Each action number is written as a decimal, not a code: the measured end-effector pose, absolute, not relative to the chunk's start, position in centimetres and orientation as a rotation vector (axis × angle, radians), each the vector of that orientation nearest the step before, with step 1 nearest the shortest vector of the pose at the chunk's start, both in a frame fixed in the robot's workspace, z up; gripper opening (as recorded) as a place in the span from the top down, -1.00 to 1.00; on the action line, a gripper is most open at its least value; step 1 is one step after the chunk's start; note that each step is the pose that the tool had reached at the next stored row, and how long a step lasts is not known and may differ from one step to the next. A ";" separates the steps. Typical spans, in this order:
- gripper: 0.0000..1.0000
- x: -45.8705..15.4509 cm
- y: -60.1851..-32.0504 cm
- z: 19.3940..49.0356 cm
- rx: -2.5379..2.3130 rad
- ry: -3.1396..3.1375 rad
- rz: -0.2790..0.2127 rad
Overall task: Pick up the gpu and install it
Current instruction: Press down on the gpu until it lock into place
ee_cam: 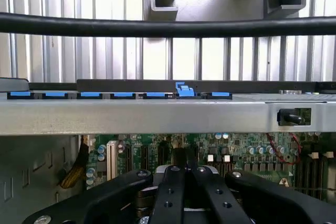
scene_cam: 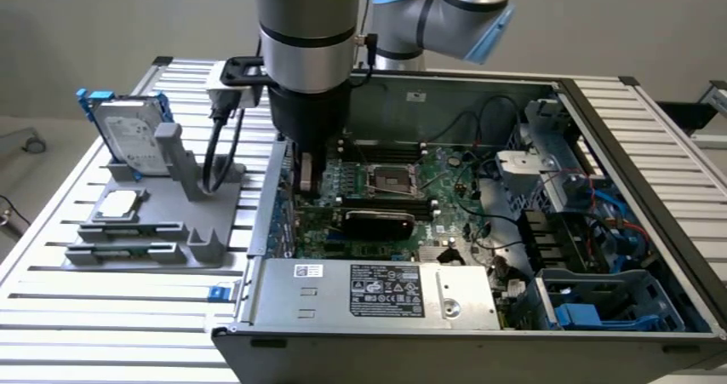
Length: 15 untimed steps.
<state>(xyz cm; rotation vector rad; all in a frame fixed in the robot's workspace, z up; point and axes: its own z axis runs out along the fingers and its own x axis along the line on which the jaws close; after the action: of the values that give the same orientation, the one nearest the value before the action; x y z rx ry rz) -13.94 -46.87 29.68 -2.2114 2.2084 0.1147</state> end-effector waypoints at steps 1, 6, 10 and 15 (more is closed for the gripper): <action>0.79 -14.0 -46.9 29.9 -2.211 2.208 0.115; 0.79 -14.0 -47.0 30.5 -2.212 2.210 0.115; 0.79 -14.2 -47.0 30.5 -2.216 2.213 0.116; 0.79 -14.3 -47.1 30.5 -2.223 2.220 0.116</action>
<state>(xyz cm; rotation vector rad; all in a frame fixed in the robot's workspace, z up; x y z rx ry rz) -14.26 -47.05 30.47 -2.2227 2.2202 0.1162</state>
